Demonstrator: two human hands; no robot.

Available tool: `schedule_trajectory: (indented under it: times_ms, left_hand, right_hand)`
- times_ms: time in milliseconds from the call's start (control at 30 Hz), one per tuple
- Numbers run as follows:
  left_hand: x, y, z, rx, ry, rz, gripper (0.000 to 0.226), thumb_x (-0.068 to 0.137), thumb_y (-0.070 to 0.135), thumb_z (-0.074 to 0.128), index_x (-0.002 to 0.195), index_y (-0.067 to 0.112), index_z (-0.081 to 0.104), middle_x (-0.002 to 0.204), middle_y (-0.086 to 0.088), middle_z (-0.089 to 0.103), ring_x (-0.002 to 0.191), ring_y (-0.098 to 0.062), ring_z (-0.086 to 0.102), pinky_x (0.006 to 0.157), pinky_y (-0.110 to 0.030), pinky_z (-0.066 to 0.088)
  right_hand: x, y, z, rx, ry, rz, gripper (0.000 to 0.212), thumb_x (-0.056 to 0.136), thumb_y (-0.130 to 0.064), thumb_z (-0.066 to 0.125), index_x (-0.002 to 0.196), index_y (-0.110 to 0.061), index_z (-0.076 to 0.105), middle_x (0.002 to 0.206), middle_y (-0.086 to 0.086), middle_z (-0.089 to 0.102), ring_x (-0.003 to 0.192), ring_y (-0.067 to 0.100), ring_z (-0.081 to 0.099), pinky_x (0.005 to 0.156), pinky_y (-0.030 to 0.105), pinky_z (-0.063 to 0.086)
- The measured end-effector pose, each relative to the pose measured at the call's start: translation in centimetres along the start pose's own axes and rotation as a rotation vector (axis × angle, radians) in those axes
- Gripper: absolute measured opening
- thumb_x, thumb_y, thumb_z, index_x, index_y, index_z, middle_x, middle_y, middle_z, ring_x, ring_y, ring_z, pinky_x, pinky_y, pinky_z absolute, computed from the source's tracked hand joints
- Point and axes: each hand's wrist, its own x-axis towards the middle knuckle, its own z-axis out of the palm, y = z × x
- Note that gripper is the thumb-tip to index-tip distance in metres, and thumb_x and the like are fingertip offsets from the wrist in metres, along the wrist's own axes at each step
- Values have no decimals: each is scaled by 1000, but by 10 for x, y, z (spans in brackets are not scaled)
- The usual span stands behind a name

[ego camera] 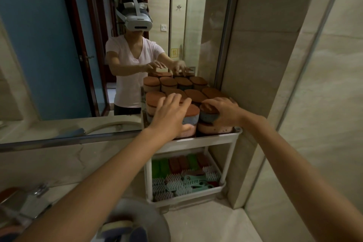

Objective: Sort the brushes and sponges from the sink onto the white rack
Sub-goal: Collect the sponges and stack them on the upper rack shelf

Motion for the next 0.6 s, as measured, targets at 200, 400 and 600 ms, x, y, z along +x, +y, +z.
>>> schedule_trajectory:
  times_ms: [200, 400, 600]
  left_hand:
    - [8, -3, 8, -13, -174, -5, 77, 81, 45, 64, 144, 21, 26, 139, -8, 37, 128, -30, 36, 104, -40, 32]
    - [5, -9, 11, -74, -154, -15, 76, 82, 44, 63, 145, 23, 26, 141, -6, 35, 130, -27, 34, 105, -38, 30]
    - [2, -7, 16, -14, -115, 7, 72, 85, 46, 58, 145, 22, 26, 142, -7, 35, 132, -26, 33, 108, -37, 27]
  right_hand:
    - [-3, 5, 7, 52, 60, -50, 78, 78, -33, 69, 143, -28, 26, 143, 8, 35, 133, 33, 31, 109, 48, 30]
    - [-8, 1, 11, 141, 113, -90, 76, 79, -36, 68, 143, -24, 30, 144, 7, 35, 134, 28, 32, 113, 50, 24]
    - [-8, -8, 27, -89, 160, -10, 77, 84, -49, 56, 147, -24, 20, 157, 3, 19, 146, 25, 7, 115, 53, -9]
